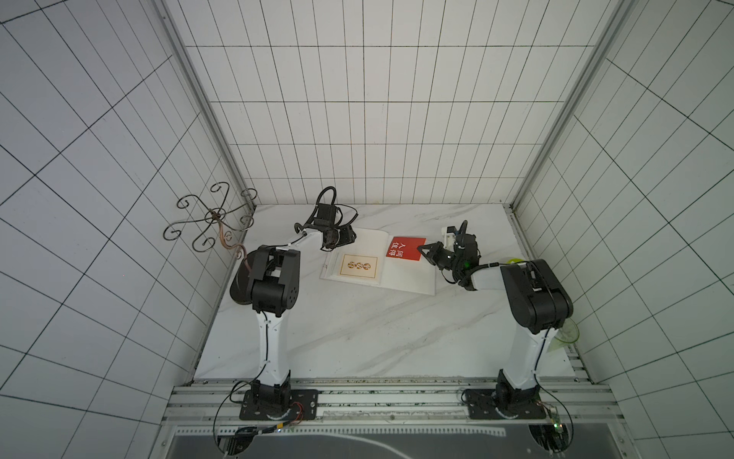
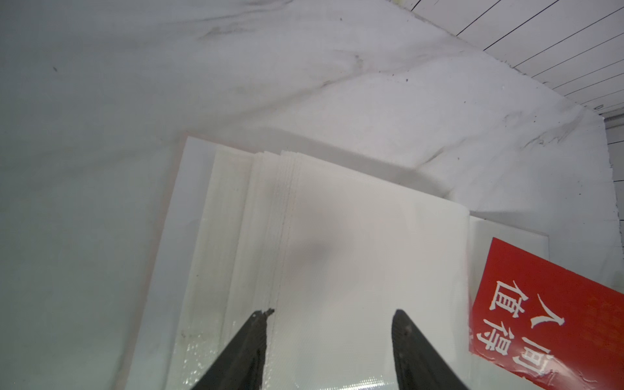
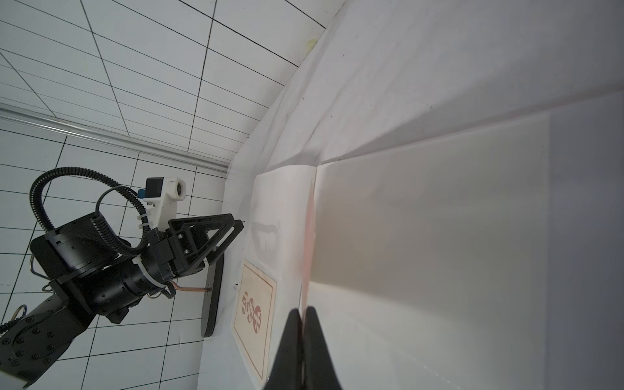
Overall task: Place the photos into the photo albums
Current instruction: Insert the photo into the photo album.
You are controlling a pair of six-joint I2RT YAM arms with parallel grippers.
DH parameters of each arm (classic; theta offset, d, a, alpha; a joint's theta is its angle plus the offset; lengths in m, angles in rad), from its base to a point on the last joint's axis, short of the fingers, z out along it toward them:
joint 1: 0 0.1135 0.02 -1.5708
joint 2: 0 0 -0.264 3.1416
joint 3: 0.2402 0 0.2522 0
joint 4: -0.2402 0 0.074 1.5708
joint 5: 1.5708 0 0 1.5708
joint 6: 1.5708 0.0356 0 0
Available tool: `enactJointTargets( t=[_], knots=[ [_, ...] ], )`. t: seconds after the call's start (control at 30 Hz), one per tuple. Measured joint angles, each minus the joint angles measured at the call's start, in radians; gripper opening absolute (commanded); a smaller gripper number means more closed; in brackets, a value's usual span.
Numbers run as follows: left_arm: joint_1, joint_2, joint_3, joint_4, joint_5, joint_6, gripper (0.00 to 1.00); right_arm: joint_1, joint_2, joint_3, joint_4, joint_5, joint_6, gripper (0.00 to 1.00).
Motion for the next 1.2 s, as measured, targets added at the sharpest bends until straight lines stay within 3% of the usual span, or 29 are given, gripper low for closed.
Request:
enactJointTargets(
  t=[0.3,1.2],
  knots=[
    [0.009,0.002,-0.022,-0.007,-0.007,-0.005,0.59,-0.002,0.128,0.0,0.15,-0.022,0.102,0.0],
    [0.048,0.01,-0.039,-0.005,-0.06,0.007,0.59,-0.014,0.155,0.0,0.349,-0.024,0.213,0.0]
  ],
)
